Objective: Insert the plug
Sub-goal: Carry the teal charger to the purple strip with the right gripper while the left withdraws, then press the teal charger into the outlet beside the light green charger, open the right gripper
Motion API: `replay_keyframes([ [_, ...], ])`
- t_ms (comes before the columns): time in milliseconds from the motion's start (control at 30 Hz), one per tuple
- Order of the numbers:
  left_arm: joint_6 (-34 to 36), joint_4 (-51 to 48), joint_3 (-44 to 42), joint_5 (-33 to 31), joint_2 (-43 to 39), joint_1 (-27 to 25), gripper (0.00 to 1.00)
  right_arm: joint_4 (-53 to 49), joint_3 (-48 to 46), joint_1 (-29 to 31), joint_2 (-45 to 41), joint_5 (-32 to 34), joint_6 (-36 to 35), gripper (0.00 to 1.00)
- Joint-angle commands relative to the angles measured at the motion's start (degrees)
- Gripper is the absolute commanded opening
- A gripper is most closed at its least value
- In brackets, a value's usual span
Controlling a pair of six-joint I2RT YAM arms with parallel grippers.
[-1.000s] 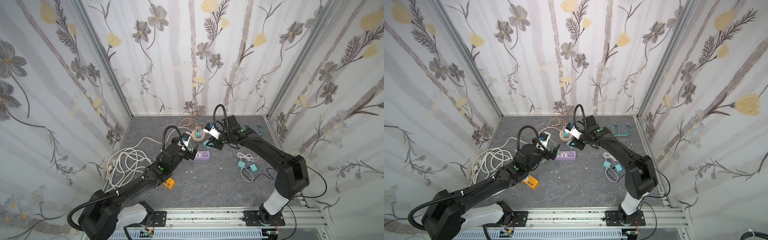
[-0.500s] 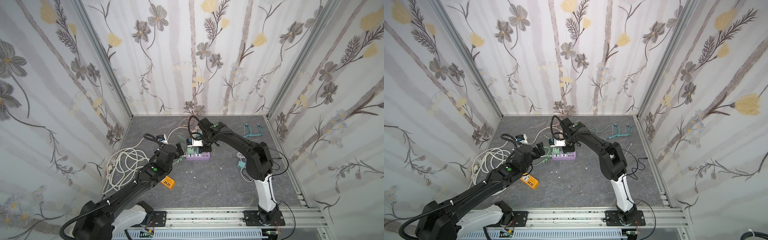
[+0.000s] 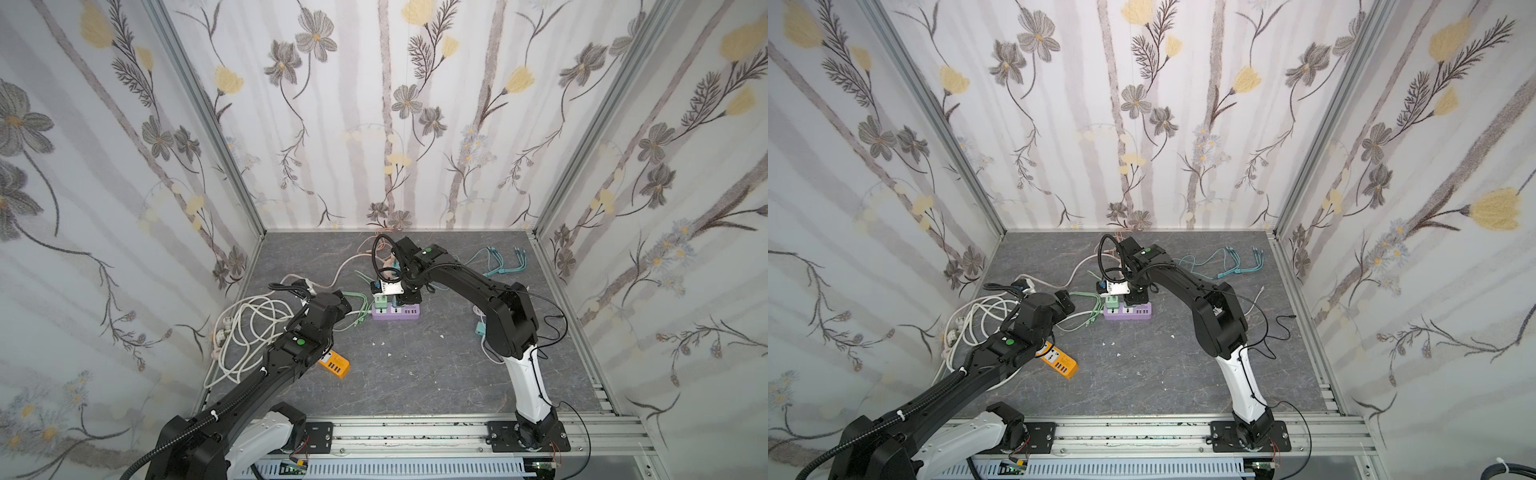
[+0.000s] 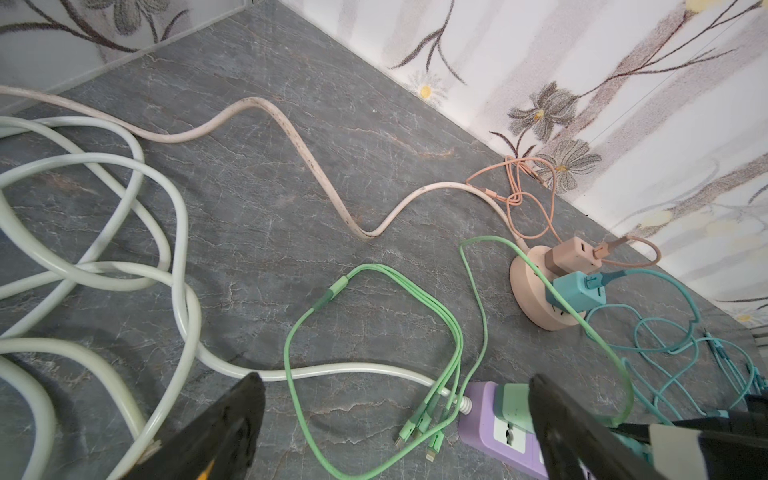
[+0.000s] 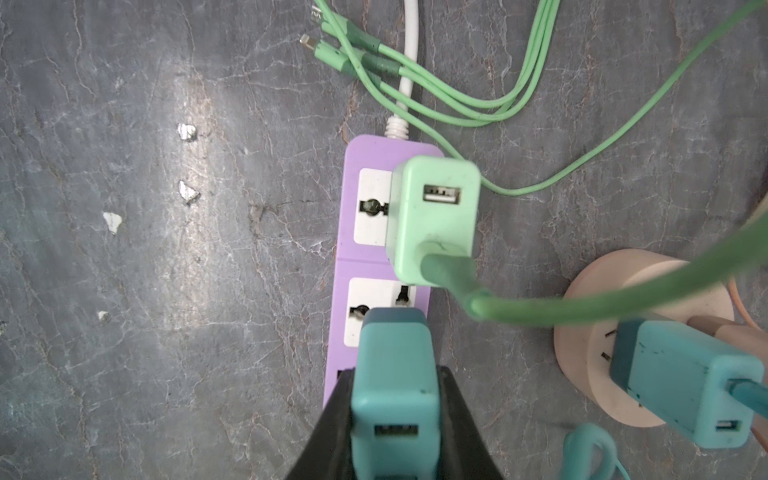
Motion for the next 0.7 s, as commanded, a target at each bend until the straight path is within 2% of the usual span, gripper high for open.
replay_keyframes([
  [0,-1.11,-0.58,-0.12,0.42,-0.01,0.61,1.00,3.07,0.38,0.07,0.35,-2.14,-0.50,0.00],
  [333,-1.46,-1.13,-0.34,1.61,0.09,1.75,1.00,-0.78,1.87,0.07,3.07,-0.64,-0.68,0.00],
  [500,-1.64,-1.37,-0.14,2.42,0.34,2.30,1.00,-11.32,10.83,0.11,9.27,2.86,1.42,0.00],
  [667,-1.90,-1.42,-0.04,3.03,0.69,2.76,1.00,-15.78,16.63,0.07,14.46,5.76,2.03,0.00],
])
